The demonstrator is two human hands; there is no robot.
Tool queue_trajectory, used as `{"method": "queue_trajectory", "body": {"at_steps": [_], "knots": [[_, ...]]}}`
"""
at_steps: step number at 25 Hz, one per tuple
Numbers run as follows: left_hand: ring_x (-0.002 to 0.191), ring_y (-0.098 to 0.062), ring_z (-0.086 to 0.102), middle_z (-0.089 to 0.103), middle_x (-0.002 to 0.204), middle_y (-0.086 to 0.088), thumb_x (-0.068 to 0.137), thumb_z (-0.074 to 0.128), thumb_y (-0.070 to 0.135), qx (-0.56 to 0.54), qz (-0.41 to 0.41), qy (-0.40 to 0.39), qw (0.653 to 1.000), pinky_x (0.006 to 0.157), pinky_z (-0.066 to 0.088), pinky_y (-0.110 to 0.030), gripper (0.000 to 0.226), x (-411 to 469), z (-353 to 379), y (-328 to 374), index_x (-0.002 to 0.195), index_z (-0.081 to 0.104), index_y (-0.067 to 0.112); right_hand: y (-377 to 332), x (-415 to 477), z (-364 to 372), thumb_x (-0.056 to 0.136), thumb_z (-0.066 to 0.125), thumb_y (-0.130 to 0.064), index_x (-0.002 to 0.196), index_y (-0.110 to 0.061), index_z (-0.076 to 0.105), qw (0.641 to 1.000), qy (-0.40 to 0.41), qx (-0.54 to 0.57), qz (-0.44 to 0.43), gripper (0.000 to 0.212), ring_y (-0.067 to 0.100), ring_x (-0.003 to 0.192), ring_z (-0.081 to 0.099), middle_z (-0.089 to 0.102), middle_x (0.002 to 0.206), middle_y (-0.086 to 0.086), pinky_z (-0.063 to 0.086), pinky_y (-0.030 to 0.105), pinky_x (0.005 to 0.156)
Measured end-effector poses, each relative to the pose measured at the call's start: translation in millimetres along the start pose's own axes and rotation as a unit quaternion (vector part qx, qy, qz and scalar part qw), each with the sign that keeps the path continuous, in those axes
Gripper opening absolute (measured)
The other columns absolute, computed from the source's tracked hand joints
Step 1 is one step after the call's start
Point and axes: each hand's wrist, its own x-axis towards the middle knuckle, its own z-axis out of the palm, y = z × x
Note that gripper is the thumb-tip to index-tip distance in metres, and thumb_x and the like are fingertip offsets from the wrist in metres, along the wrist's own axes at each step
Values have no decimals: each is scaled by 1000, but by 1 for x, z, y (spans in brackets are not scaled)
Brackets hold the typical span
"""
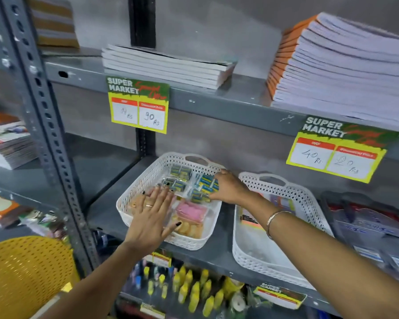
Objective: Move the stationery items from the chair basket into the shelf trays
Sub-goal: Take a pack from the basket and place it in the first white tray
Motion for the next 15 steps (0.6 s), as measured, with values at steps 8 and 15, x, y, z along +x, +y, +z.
{"method": "queue_trajectory", "body": {"at_steps": [8, 15], "knots": [[133, -29, 32, 35, 145, -10, 95, 13, 60, -18, 28, -12, 999, 108, 26, -47, 70, 2, 9, -3, 140, 34, 11, 18, 55, 39, 72, 72, -37, 100, 2, 63, 998, -53, -16, 10, 49, 34, 104, 58, 60, 112, 22, 50, 31, 84], [120, -31, 50, 54, 131, -13, 97, 11, 56, -38, 6, 3, 999, 88, 45, -55, 73, 2, 2, 4, 127, 56, 8, 17, 76, 68, 78, 66, -45, 112, -3, 59, 992, -101, -80, -14, 55, 34, 110, 58, 56, 126, 19, 51, 34, 89]]}}
